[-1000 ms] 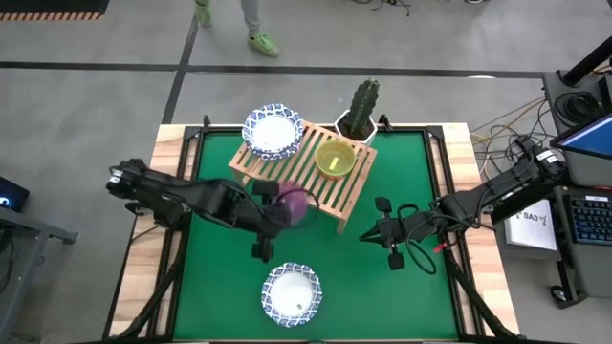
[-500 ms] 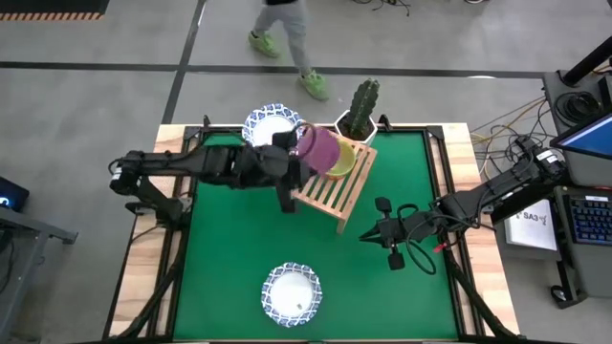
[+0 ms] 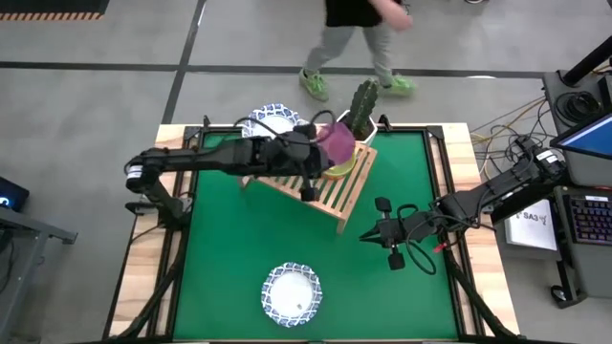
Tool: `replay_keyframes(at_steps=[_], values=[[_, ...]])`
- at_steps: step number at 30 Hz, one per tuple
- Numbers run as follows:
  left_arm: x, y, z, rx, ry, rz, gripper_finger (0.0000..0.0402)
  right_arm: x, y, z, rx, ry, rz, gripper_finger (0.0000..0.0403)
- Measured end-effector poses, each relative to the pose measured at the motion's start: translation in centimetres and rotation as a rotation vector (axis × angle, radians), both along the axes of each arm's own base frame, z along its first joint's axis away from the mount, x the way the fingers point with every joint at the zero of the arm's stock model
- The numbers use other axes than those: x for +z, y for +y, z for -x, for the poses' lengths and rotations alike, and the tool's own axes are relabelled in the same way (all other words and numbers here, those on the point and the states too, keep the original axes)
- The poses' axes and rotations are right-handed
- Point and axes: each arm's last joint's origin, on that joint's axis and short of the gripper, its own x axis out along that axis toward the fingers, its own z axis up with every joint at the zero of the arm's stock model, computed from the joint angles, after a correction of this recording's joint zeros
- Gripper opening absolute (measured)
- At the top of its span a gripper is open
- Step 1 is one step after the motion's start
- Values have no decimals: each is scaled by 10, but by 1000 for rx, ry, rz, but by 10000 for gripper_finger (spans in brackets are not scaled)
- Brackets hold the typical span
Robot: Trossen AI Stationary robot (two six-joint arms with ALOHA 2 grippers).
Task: Place and stack bowls onto a shelf
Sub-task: Stack the violet bowl on top of the yellow bowl on the shelf, then stack the blue and white bowl on top of the blue and white bowl on the shelf
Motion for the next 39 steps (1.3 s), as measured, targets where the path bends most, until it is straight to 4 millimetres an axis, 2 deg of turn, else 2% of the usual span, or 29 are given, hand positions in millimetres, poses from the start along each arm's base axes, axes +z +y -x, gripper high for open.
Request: replay_keyframes(at_steps=[10,19,32,39], values=[[-24,9,-18,10,74,-26,0,0,0,0,2,1,4,12],[-34,15,-23,27,101,-24,4,0,0,0,2,1,4,12],[-33,13,-18,75,125,-19,111,0,0,0,2,1,4,12],[-29,-8,4,87,228,67,127,0,0,0,1,2,4,12]])
